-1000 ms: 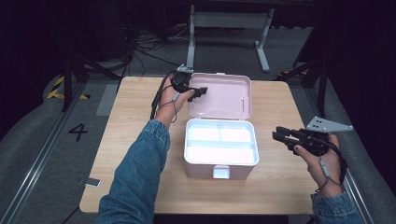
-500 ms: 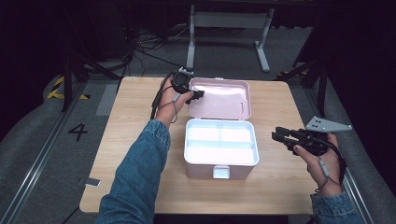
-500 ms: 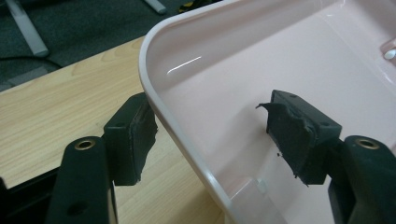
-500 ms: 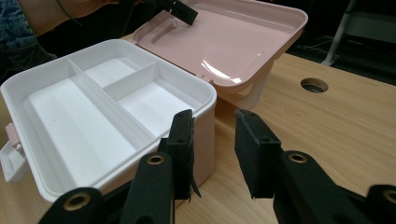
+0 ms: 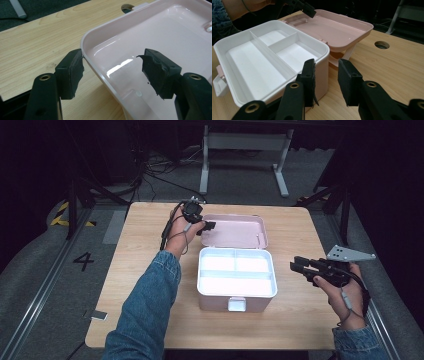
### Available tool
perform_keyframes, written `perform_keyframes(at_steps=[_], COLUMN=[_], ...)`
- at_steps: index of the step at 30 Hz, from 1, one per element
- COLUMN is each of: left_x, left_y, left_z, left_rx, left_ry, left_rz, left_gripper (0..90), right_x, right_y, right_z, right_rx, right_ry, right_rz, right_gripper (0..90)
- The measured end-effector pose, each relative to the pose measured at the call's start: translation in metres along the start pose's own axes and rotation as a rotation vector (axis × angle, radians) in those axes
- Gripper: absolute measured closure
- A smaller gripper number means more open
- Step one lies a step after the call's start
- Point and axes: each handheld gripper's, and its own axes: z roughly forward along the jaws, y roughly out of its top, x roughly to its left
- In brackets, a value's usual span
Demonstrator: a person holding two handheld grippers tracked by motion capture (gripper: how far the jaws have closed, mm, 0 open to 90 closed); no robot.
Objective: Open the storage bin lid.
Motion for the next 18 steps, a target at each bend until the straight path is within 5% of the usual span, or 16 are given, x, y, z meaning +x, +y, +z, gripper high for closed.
perform_keyframes(at_steps=[9, 18], left_x=[-0.006, -0.028], left_y=[0.002, -0.005], left_z=[-0.019, -0.056], left_rx=[-0.046, -0.106], left_ry=[-0.009, -0.054], left_rz=[0.021, 0.07], left_gripper=[30.5, 28.6], right_x=[-0.001, -0.001], right_y=[0.001, 0.002], right_z=[0.002, 0.009], right_rx=[0.001, 0.016], right_ry=[0.001, 0.017], right_rz=[0.002, 0.0], right_gripper=[67.1, 65.3])
